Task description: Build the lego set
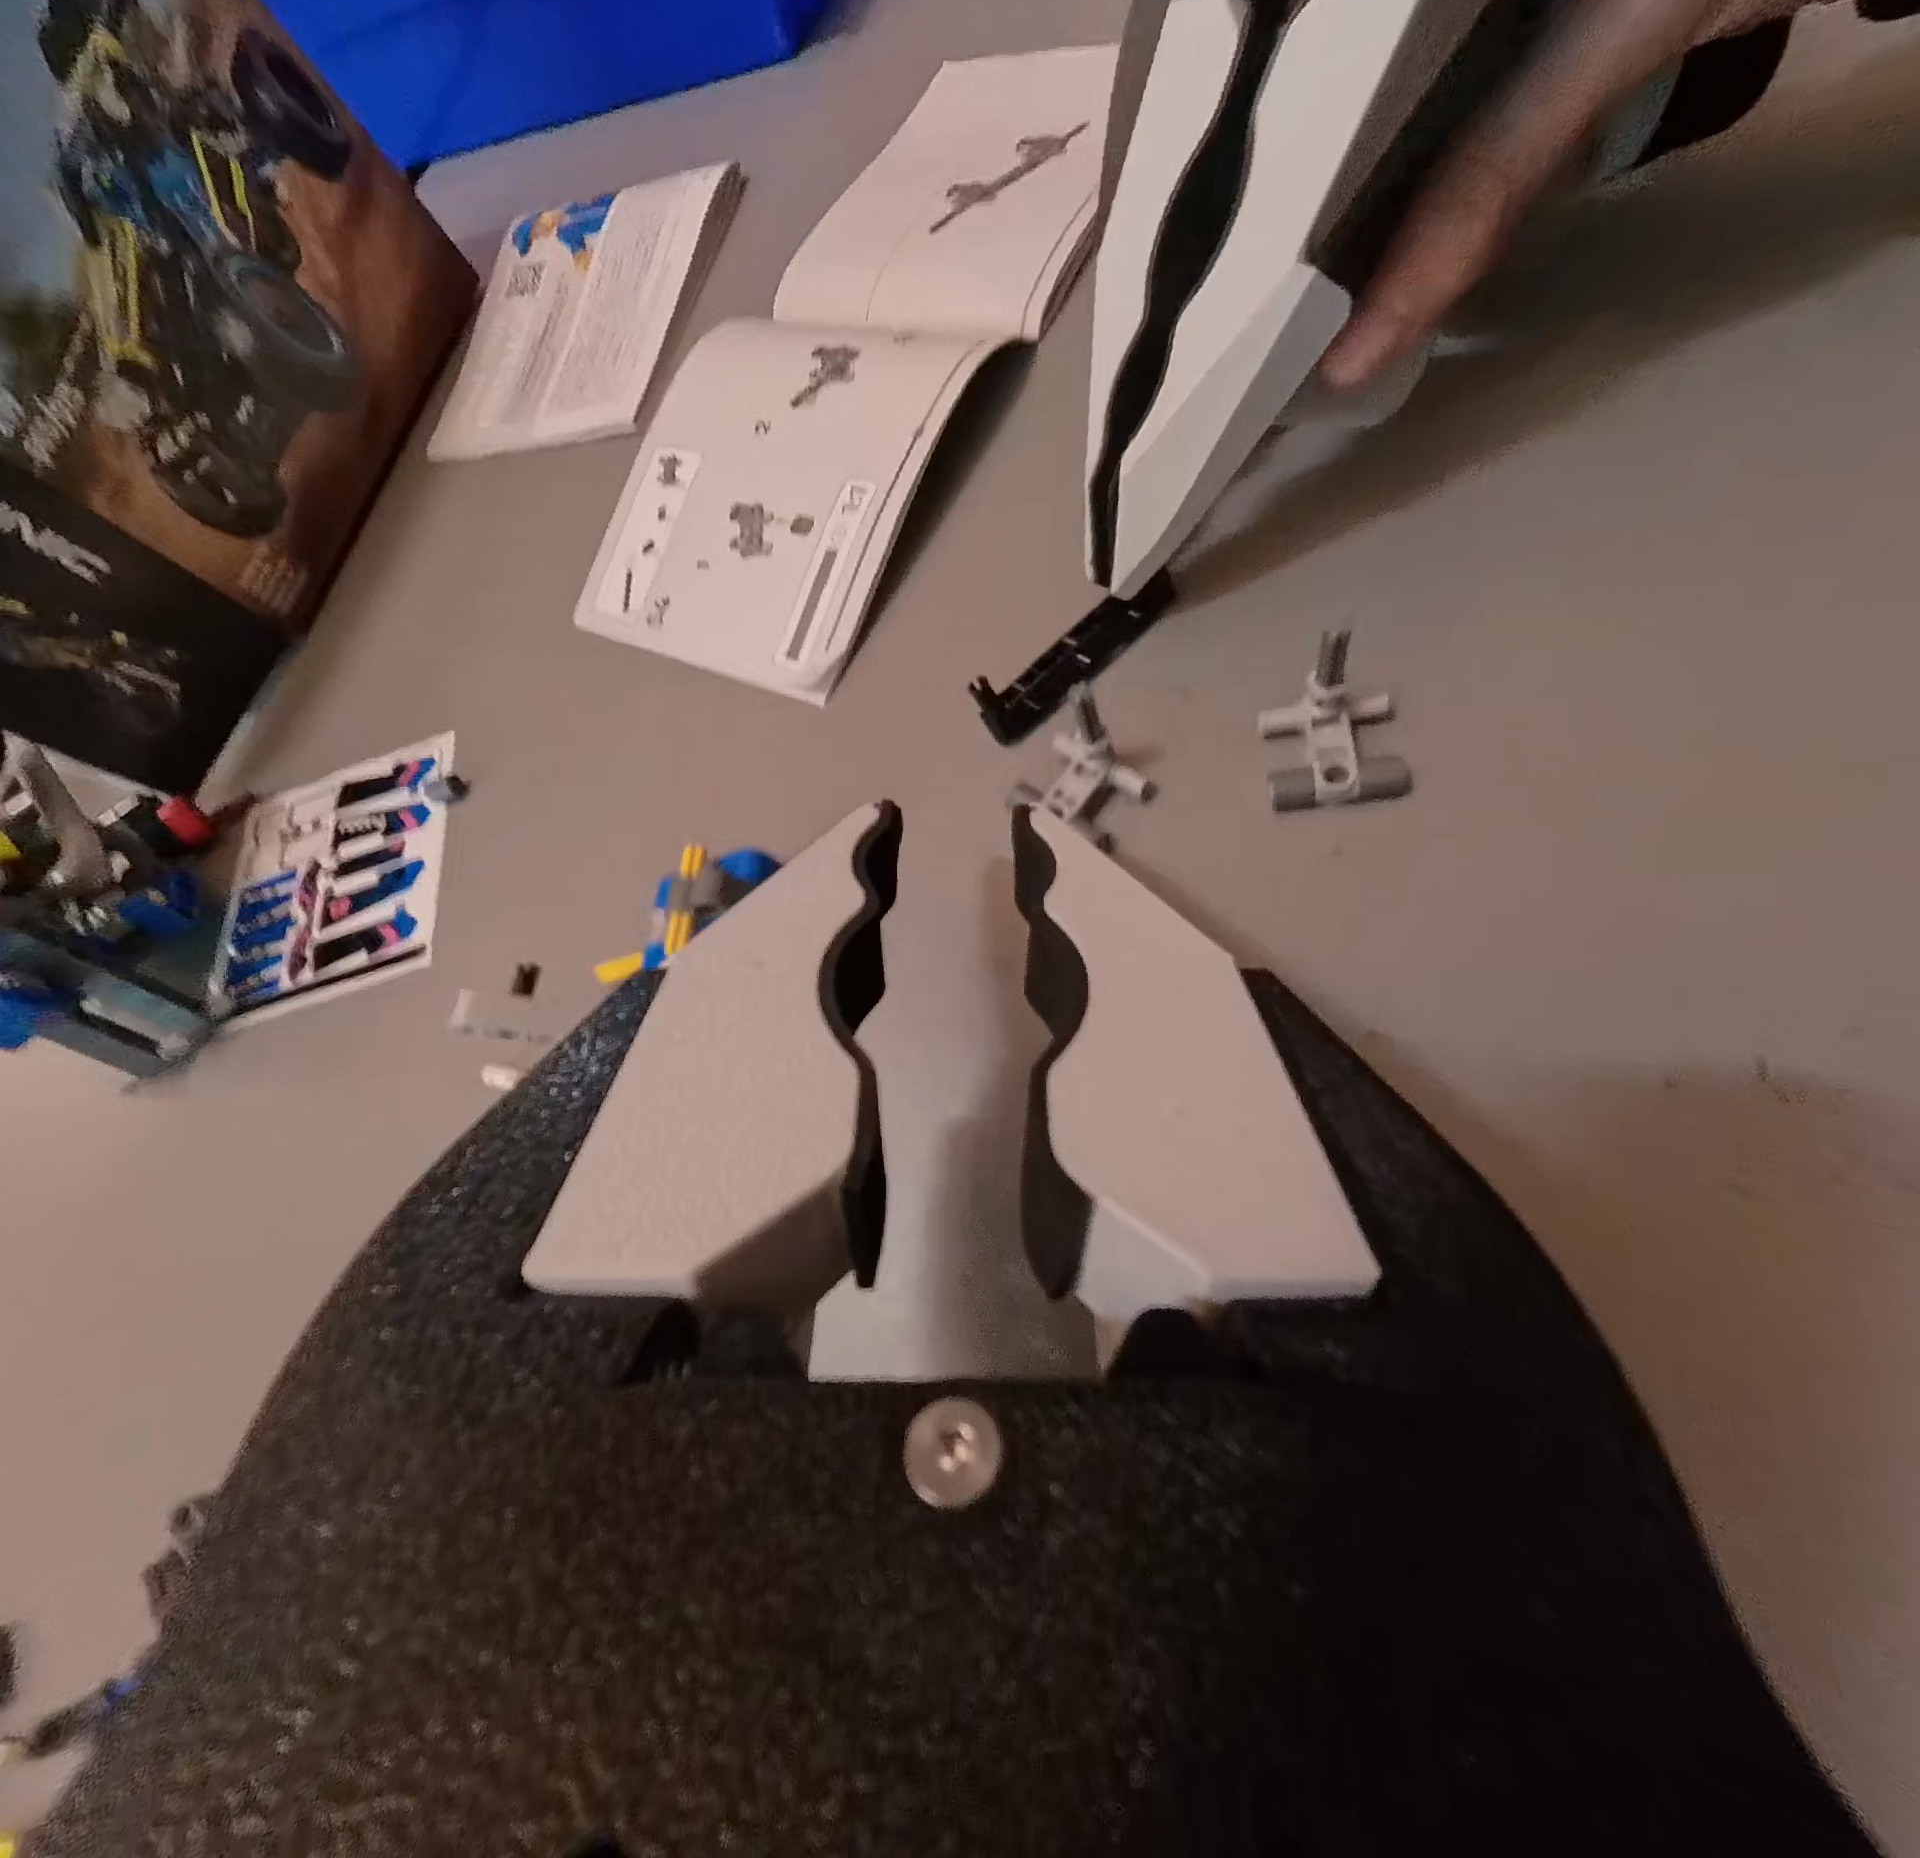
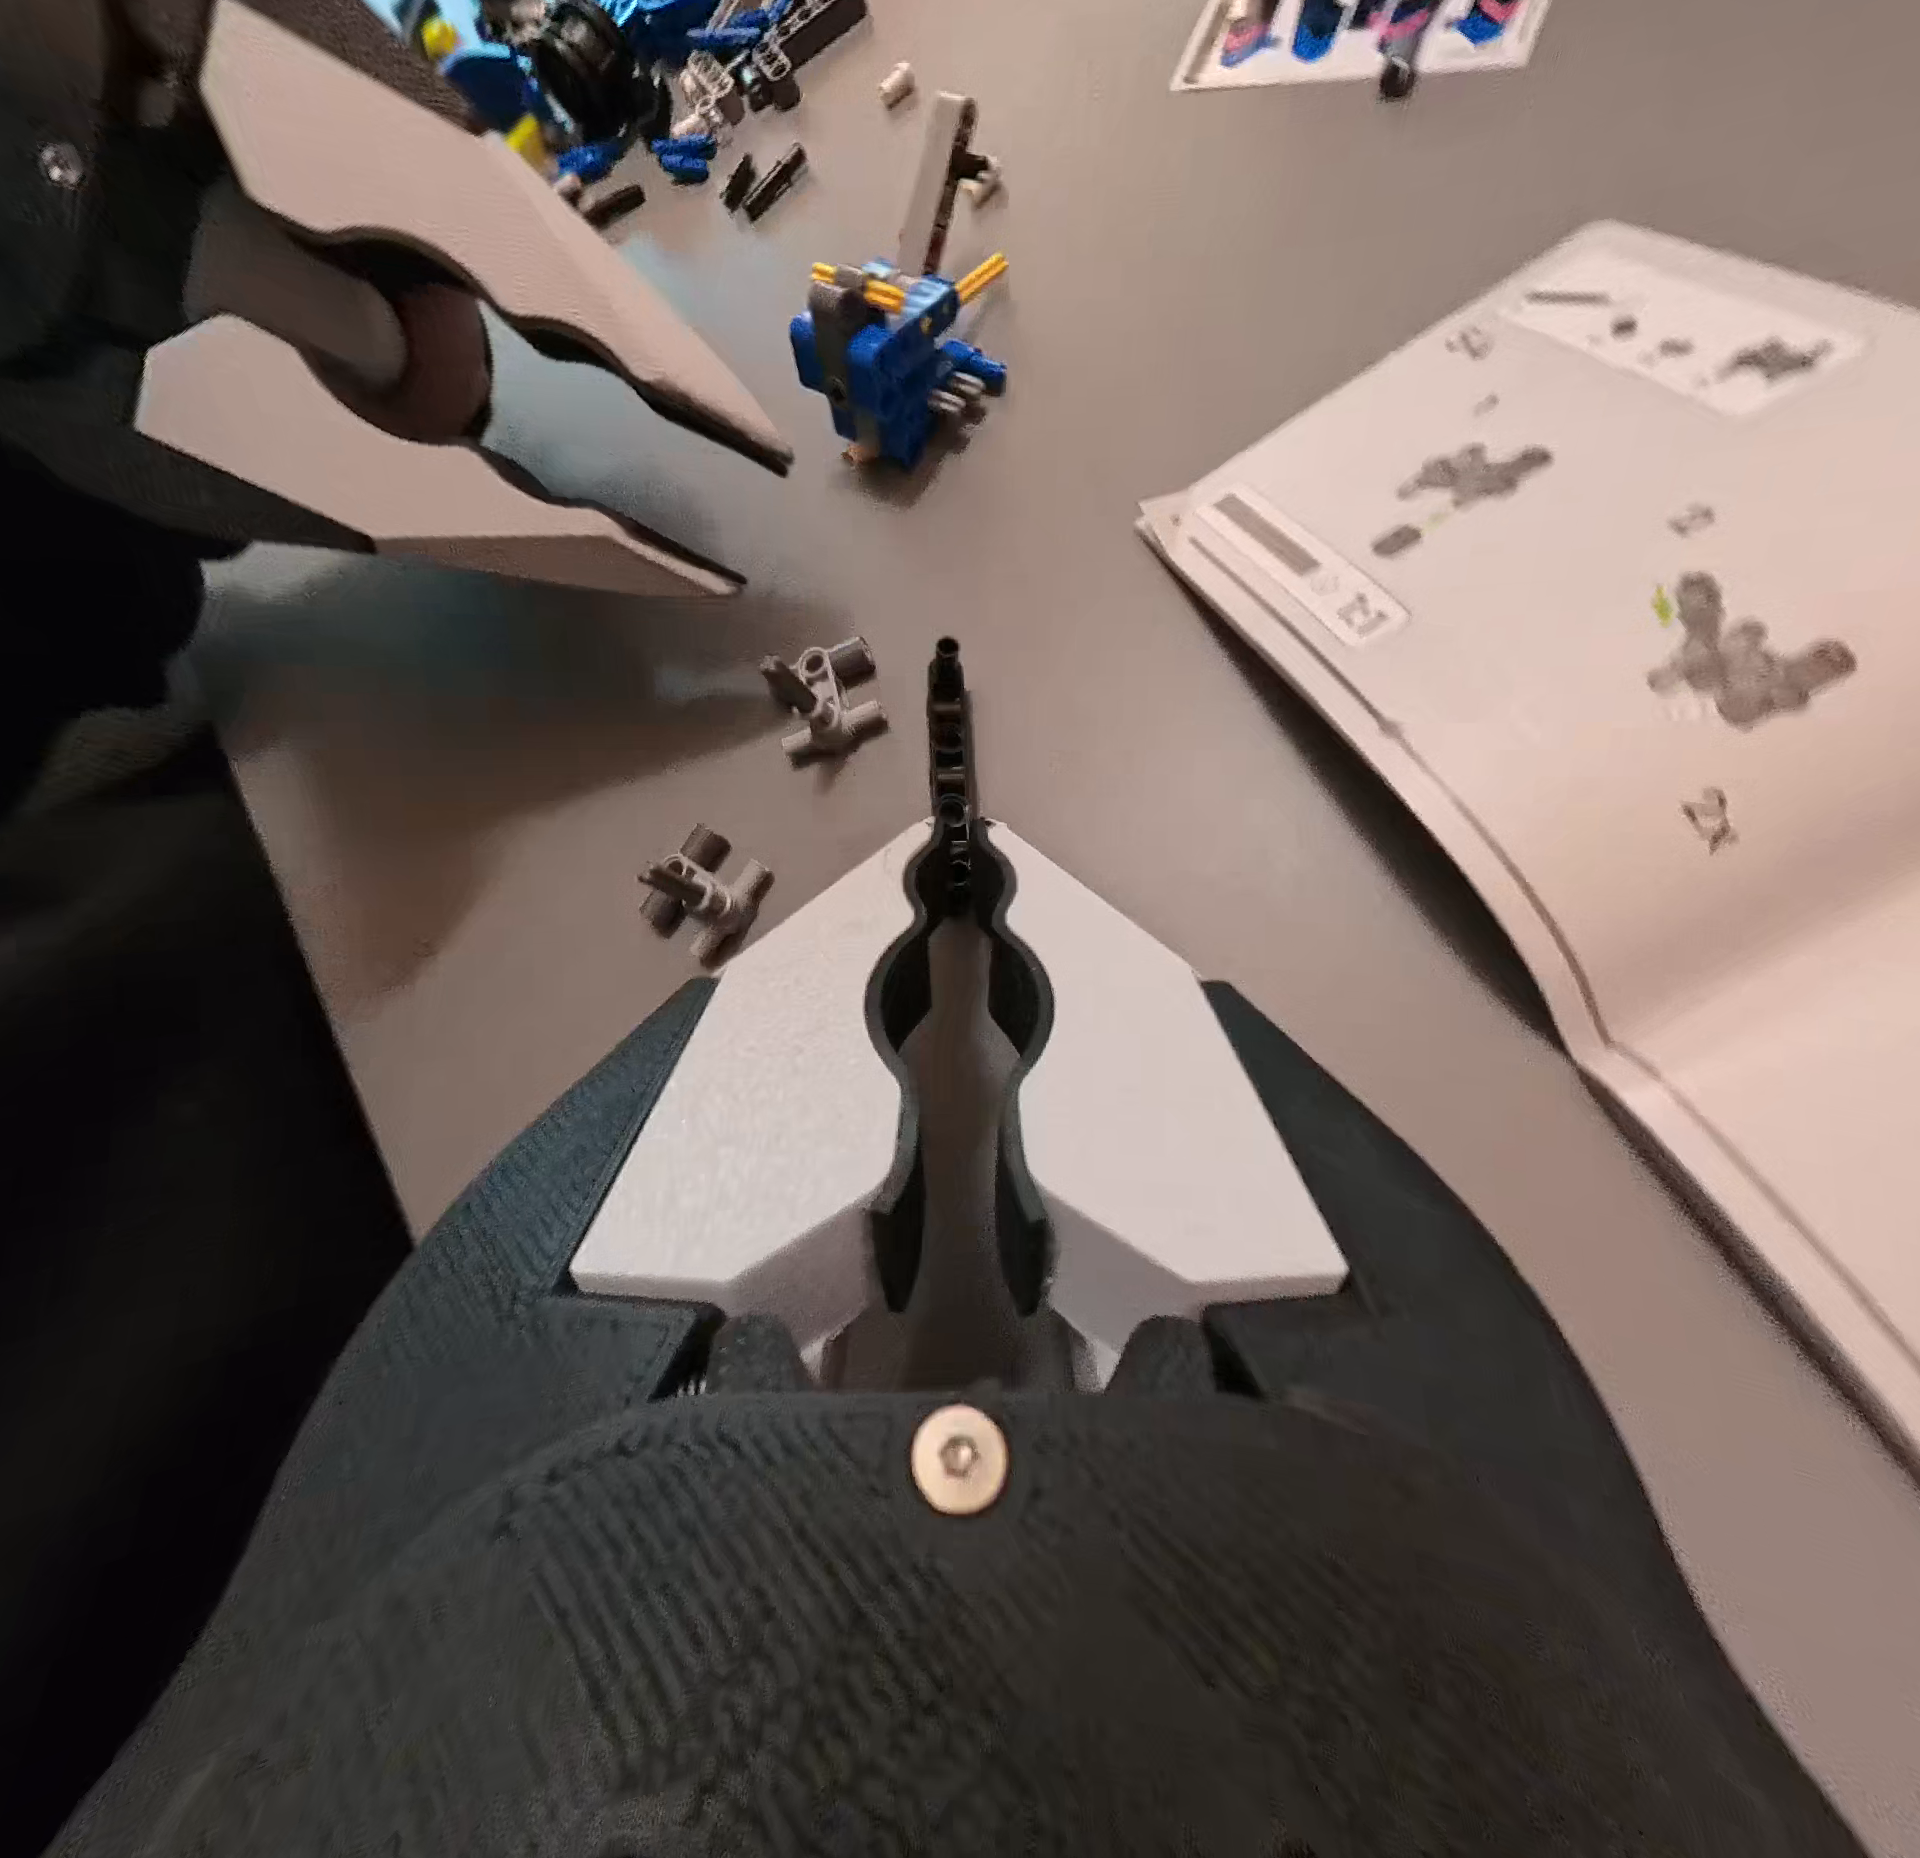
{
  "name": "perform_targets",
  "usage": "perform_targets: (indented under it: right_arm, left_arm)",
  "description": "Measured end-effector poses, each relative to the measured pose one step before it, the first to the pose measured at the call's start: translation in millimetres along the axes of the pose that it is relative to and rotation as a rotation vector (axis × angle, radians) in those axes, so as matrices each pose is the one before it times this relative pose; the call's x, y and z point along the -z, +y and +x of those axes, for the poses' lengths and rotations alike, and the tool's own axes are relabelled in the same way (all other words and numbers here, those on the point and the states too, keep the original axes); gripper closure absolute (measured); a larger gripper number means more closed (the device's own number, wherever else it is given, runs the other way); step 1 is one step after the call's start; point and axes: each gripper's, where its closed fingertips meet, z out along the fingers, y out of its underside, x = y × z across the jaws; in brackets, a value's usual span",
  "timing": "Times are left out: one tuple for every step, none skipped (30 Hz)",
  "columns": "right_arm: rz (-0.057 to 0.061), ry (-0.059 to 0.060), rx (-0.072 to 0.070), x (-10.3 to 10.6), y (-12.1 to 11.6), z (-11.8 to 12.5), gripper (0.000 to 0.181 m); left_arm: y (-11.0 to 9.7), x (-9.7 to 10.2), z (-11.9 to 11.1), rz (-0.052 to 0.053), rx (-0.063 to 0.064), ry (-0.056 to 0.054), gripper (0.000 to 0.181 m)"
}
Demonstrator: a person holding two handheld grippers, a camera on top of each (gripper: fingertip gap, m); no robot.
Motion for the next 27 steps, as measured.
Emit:
perform_targets:
  right_arm:
    - [0.0074,-0.0072,-0.0387,4.36,1.69,1.97,0.179]
    - [0.0034,-0.005,-0.0319,4.46,2.69,1.91,0.179]
    - [0.0019,-0.0056,-0.0254,4.16,3.05,1.9,0.18]
    - [0.0079,-0.0041,-0.0195,4.15,2.25,2.13,0.18]
    - [0.01,-0.0028,-0.0152,4.2,1.93,2.5,0.18]
    - [0.0039,-0.0044,-0.0157,3.97,2.34,2.8,0.18]
    - [-0.001,-0.0071,-0.0166,3.61,2.76,3.05,0.179]
    - [0.0032,-0.0194,-0.0199,3.72,2.28,1.44,0.18]
    - [-0.001,-0.0262,-0.0198,3.88,2.71,0.81,0.18]
    - [0.0013,-0.0194,-0.0169,4.01,2.15,1.69,0.18]
    - [0.0092,-0.0121,-0.0178,4.43,0.66,2.53,0.18]
    - [0.01,-0.0069,-0.0175,4.41,0.05,2.92,0.18]
    - [0.0046,-0.0069,-0.0143,4.05,0.66,2.26,0.18]
    - [-0.0005,-0.007,-0.0103,3.35,0.9,1.65,0.18]
    - [-0.0005,-0.0035,-0.0068,2.76,0.73,1.5,0.18]
    - [0.001,0.0019,-0.004,2.18,0.06,1.83,0.18]
    - [0.0038,0.0017,0.0001,1.65,-0.5,1.65,0.18]
    - [0.0042,-0.0039,-0.0005,1.1,-0.46,0.62,0.18]
    - [0.0018,-0.0098,-0.0036,0.67,-0.16,-0.07,0.18]
    - [0.0004,-0.0134,-0.001,0.46,0.19,-0.83,0.18]
    - [-0.0001,-0.0124,0.001,0.26,0.15,-0.96,0.18]
    - [0.0008,-0.0076,-0.0013,0.19,0.02,-0.45,0.179]
    - [0.0003,-0.0054,-0.0016,0.37,-0.17,-0.29,0.179]
    - [0.0029,0.0039,0.002,0.69,-0.47,0.77,0.178]
    - [0.0055,0.0079,0.0037,1.19,-0.78,1.11,0.177]
    - [0.003,0.0062,0.0052,1.41,-0.28,1.0,0.175]
    - [-0.0001,0.0032,0.0081,1.59,0.19,0.56,0.174]
  left_arm:
    - [-7.24,-0.86,0.01,0.0012,-0.0333,-0.0018,0.162]
    - [-7.63,-1.27,-0.33,-0.0016,-0.0455,-0.0025,0.162]
    - [-8.11,-1.78,-0.68,-0.0024,-0.0488,-0.0031,0.162]
    - [-8.46,-2.5,-0.58,-0.0002,-0.0452,0.0018,0.161]
    - [-8.87,-3.29,0.73,0.0036,-0.0385,0.0139,0.161]
    - [-9.1,-4.17,1.63,0.0087,-0.0314,0.0226,0.161]
    - [-9.06,-4.83,2.31,0.0136,-0.0273,0.0267,0.16]
    - [-8.35,-5.63,3.24,0.0138,-0.0261,0.0342,0.16]
    - [-6.85,-6.35,4.01,0.0083,-0.0252,0.0391,0.159]
    - [-5.19,-6.97,3.38,0.0014,-0.026,0.0352,0.158]
    - [-4.25,-7.19,2.98,-0.0015,-0.0293,0.0319,0.157]
    - [-3.24,-7.46,3.48,-0.0028,-0.0299,0.0348,0.158]
    - [-2.09,-7.61,2.78,-0.0054,-0.0236,0.0315,0.158]
    - [-1.53,-7.44,1.15,-0.006,-0.0144,0.0214,0.158]
    - [-0.79,-7.05,0.81,-0.0061,-0.0092,0.0201,0.158]
    - [-0.31,-6.26,0.87,-0.0086,-0.0066,0.0207,0.158]
    - [0.19,-5.38,0.36,-0.0111,-0.004,0.0162,0.157]
    - [0.81,-4.61,0.66,-0.0137,-0.0012,0.0182,0.158]
    - [2.07,-4.08,1.7,-0.0184,0.0034,0.0243,0.158]
    - [2.78,-3.68,0.95,-0.0202,0.0074,0.0168,0.158]
    - [2.35,-3.25,-0.59,-0.0159,0.0074,0.0026,0.158]
    - [2.01,-2.91,0.29,-0.0124,0.0057,0.0036,0.158]
    - [2.07,-2.68,2.33,-0.0148,0.0053,0.0136,0.159]
    - [1.87,-2.26,2.4,-0.0157,0.0061,0.0115,0.162]
    - [0.8,-1.53,0.76,-0.0098,0.0074,-0.0012,0.167]
    - [-0.09,-0.66,-0.03,-0.0043,0.0085,-0.0065,0.17]
    - [0.13,-0.38,0.18,-0.0038,0.0114,-0.0042,0.172]
